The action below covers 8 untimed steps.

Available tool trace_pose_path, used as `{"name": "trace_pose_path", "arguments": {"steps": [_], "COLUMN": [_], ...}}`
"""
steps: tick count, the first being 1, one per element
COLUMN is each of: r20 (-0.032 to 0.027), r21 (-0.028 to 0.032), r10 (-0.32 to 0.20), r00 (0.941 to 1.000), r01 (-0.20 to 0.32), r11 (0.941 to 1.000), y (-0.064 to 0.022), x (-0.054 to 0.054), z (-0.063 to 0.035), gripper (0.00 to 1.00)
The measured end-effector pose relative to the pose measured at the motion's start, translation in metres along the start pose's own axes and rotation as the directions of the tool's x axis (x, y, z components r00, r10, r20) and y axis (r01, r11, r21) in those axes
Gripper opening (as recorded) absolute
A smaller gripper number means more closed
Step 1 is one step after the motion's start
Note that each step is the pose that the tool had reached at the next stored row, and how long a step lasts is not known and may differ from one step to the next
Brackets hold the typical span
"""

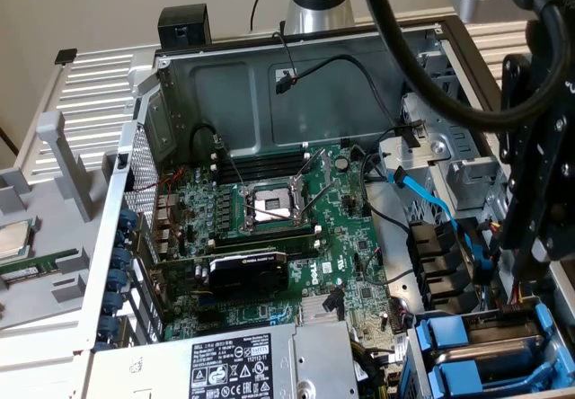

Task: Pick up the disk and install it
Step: 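Insert the first disk wire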

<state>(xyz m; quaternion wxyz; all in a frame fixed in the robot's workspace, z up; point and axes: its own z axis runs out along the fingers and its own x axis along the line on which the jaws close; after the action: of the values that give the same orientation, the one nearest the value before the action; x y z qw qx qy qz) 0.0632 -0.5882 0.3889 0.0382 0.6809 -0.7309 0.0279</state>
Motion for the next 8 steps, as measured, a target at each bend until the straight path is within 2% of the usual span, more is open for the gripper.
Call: {"name": "trace_pose_path", "arguments": {"steps": [2, 8], "r20": [-0.0046, -0.0052], "r21": [0.0018, 0.0033], "r10": [0.0, 0.001], "r00": [1.0, 1.0], "r01": [0.0, -0.001], "r11": [1.0, 1.0], "y": [0.0021, 0.0141], "x": [-0.002, -0.005], "z": [-0.0001, -0.0001], "gripper": [0.31, 0.31]}}
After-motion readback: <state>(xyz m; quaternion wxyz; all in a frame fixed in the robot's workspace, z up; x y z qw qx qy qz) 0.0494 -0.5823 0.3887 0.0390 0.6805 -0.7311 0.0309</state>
